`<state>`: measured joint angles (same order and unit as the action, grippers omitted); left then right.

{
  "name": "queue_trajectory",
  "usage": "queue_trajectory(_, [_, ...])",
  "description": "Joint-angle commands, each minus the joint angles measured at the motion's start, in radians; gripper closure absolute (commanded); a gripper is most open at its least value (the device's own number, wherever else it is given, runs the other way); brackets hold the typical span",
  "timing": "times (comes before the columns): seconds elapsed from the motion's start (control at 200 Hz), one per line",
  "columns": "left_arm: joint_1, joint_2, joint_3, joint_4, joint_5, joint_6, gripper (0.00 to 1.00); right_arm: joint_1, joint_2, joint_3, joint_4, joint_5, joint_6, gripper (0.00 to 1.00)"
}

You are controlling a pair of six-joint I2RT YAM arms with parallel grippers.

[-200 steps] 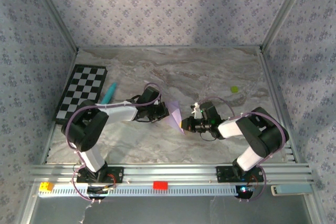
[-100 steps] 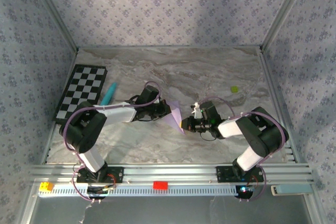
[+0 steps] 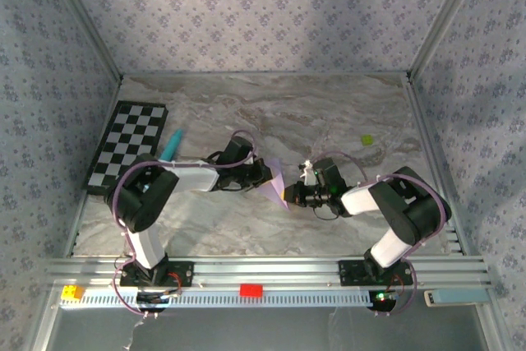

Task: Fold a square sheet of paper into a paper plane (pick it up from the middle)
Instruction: Fourth fold the wing at the center of the table.

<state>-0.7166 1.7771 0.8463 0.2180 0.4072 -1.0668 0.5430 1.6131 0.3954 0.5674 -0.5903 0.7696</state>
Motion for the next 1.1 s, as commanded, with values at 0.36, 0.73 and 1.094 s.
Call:
queue_trajectory(0.36, [-0.011,0.032,0.031,0.069,0.014,-0.027,0.93,0.001,0.059,-0.001,-0.098,0.063,-0.004,1.0])
queue_trajectory(0.73, [-0.013,0.065,0.051,0.064,0.004,-0.024,0.93,-0.004,0.067,0.002,-0.104,0.058,-0.006,1.0])
queue_trajectory(1.094, [-0.011,0.1,0.055,0.071,-0.018,-0.037,0.93,-0.007,0.079,0.008,-0.11,0.051,-0.001,1.0])
